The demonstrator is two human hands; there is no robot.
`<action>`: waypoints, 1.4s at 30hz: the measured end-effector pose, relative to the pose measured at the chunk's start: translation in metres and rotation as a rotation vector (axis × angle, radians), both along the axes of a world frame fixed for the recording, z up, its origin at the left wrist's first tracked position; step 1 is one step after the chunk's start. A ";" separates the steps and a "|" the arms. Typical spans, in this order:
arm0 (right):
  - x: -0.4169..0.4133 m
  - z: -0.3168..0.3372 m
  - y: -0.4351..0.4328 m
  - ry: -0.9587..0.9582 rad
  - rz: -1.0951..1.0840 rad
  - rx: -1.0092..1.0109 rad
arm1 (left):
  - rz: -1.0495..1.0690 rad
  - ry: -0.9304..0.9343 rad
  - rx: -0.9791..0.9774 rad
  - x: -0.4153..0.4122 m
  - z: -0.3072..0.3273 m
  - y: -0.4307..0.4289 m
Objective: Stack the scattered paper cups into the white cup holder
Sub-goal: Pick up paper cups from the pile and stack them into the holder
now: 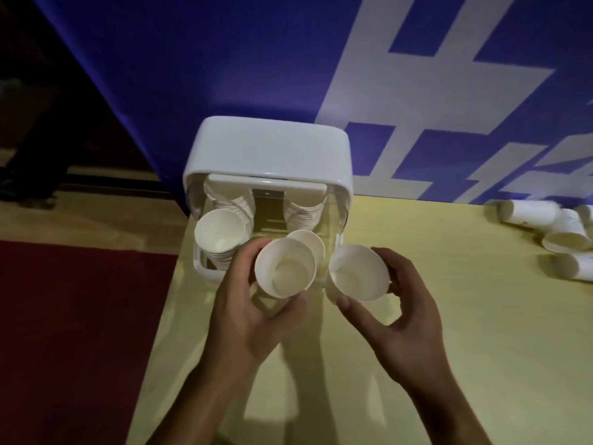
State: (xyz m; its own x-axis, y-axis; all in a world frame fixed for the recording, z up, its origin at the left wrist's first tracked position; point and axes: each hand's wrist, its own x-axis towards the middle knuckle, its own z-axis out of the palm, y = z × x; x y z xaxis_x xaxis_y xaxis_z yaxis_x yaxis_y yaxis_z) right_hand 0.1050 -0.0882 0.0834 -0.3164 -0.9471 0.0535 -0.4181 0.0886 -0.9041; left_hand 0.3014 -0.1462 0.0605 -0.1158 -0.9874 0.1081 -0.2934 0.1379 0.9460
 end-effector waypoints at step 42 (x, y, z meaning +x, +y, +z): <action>0.012 -0.010 -0.063 0.009 0.086 -0.120 | -0.015 0.109 0.074 -0.026 -0.008 -0.047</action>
State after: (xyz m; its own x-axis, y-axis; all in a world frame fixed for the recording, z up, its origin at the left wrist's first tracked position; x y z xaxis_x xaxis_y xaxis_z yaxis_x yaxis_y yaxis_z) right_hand 0.1170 -0.1516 0.0733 -0.2336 -0.9573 0.1701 -0.4279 -0.0559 -0.9021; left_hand 0.2759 -0.1936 0.0529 -0.1223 -0.9913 0.0478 -0.1872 0.0704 0.9798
